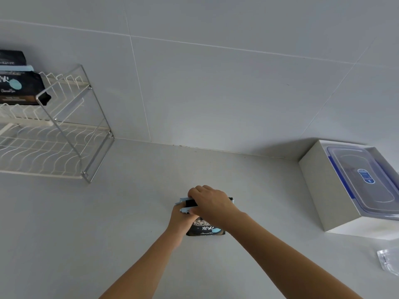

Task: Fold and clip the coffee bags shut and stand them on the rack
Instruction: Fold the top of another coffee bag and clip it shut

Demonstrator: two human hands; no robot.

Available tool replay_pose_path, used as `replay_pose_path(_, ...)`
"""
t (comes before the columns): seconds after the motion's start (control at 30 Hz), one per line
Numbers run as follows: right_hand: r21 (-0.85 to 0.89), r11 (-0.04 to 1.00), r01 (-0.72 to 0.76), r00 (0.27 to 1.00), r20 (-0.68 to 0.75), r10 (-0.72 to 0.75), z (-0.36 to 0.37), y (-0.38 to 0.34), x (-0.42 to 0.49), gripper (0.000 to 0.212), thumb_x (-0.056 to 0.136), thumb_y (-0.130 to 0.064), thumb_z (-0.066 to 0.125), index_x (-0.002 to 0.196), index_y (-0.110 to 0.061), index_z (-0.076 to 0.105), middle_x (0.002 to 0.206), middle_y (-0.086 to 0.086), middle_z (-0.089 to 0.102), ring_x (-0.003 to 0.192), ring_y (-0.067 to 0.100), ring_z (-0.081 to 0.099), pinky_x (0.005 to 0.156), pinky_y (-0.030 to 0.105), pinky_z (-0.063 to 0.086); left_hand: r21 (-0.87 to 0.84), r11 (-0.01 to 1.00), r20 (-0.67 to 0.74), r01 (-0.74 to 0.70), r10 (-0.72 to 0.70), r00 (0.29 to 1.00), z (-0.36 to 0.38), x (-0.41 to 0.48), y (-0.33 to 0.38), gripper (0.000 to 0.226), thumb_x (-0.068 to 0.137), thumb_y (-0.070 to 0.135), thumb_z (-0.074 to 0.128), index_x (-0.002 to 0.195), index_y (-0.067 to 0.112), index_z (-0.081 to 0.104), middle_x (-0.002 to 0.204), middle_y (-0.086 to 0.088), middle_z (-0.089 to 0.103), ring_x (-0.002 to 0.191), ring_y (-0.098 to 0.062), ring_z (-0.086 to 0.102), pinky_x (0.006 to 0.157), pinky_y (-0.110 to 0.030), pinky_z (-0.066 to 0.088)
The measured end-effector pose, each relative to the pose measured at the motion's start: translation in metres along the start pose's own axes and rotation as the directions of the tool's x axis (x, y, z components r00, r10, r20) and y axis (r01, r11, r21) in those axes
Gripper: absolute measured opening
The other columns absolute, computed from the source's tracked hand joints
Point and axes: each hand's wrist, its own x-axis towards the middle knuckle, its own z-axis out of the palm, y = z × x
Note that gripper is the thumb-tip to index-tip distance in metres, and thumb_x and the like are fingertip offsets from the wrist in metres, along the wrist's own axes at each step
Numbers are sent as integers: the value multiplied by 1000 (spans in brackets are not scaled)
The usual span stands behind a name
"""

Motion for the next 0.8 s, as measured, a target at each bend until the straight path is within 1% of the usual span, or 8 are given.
replay_pose_path(0.1, 18, 1000, 5, 999, -44, -4, 6, -6, 2, 24, 89, -32, 53, 106, -16, 54, 99, 2, 60, 94, 20, 52, 68, 34, 44, -39, 998, -15, 39, -40, 999, -2, 0, -2, 36, 75, -10, 52, 54, 19, 52, 36, 13, 54, 39, 3, 50, 39, -6, 34)
replay_pose_path(0.23, 29, 999, 13, 996, -88, -10, 8, -9, 0, 25, 91, -30, 51, 111, -17, 57, 101, 2, 60, 97, 20, 51, 70, 30, 37, -70, 996, -19, 60, -61, 998, 0, 1, 2, 36, 76, -13, 49, 57, 16, 52, 42, 10, 53, 36, 4, 49, 37, -6, 35)
replay_pose_path(0.4, 69, 998, -4, 994, -109, 11, 8, -14, -2, 29, 90, -33, 53, 114, -19, 58, 104, 1, 60, 100, 19, 52, 76, 31, 40, -63, 993, -44, 99, -102, 994, 2, 2, -2, 34, 79, -12, 47, 59, 15, 49, 52, 2, 46, 35, 2, 45, 36, -5, 31)
replay_pose_path(0.5, 84, 996, -9, 992, -122, 20, 8, -13, -2, 29, 89, -36, 53, 113, -21, 60, 102, 0, 60, 99, 18, 52, 74, 30, 37, -48, 994, -55, 96, -98, 994, 2, 3, -1, 34, 81, -12, 46, 60, 15, 47, 54, 1, 45, 46, -6, 41, 37, -6, 31)
replay_pose_path(0.57, 74, 997, -17, 989, -148, 28, 11, -13, -1, 27, 92, -37, 48, 110, -21, 61, 101, 0, 60, 97, 18, 53, 74, 30, 36, -20, 998, -67, 66, -67, 996, 3, 3, -1, 35, 79, -14, 43, 60, 15, 45, 54, 1, 42, 46, -5, 38, 38, -7, 30)
replay_pose_path(0.6, 68, 997, -24, 986, -164, 35, 14, -14, -1, 26, 93, -36, 46, 109, -22, 62, 100, -1, 60, 96, 18, 53, 75, 30, 37, 5, 999, -69, 47, -47, 997, 2, 3, -1, 34, 79, -13, 42, 60, 16, 44, 53, 1, 41, 46, -4, 37, 38, -7, 29)
replay_pose_path(0.7, 76, 995, -57, 975, -209, 72, 21, -16, -1, 24, 93, -32, 44, 105, -23, 62, 97, -3, 60, 93, 17, 54, 80, 29, 37, 38, 999, -60, 2, 1, 998, 1, -1, -2, 34, 77, -11, 42, 58, 17, 46, 52, 2, 43, 51, -10, 38, 40, -8, 28)
replay_pose_path(0.8, 121, 991, -61, 970, -227, 88, 22, -16, 0, 21, 91, -32, 48, 102, -24, 64, 96, -4, 61, 91, 16, 55, 84, 28, 35, 19, 1000, -68, -23, 24, 997, 0, -4, -1, 38, 75, -13, 42, 55, 19, 48, 47, 7, 42, 44, -2, 37, 40, -8, 28)
